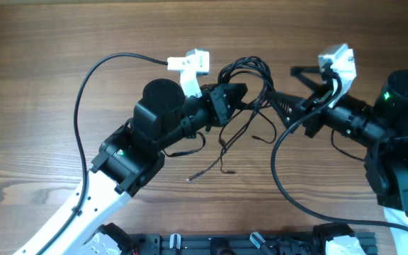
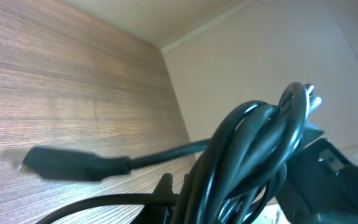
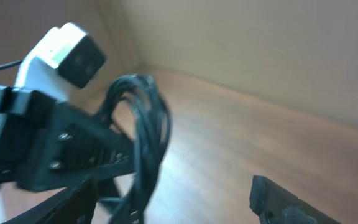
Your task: Untangle cables
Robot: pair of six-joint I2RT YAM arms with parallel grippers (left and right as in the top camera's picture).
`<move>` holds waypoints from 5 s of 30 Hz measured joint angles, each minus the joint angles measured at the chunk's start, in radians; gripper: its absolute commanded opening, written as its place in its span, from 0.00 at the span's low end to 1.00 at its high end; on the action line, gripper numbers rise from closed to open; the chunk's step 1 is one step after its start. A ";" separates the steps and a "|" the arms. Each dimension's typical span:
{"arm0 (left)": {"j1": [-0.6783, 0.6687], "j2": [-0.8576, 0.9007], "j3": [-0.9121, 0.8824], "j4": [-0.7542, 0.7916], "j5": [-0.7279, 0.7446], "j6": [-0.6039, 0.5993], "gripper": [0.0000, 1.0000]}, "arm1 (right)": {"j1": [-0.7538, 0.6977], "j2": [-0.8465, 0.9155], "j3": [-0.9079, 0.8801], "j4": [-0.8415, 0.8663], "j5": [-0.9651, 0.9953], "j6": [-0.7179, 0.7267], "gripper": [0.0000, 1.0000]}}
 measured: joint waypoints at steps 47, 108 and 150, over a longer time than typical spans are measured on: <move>-0.066 -0.058 0.000 -0.031 -0.384 0.007 0.04 | 0.004 -0.113 0.000 -0.230 0.592 0.247 0.04; -0.066 -0.083 0.000 0.016 -0.014 0.415 1.00 | 0.002 -0.026 0.000 0.011 0.133 0.158 0.04; -0.066 -0.022 0.000 0.089 -0.045 0.007 0.04 | 0.003 -0.024 0.000 0.106 -0.136 0.280 0.56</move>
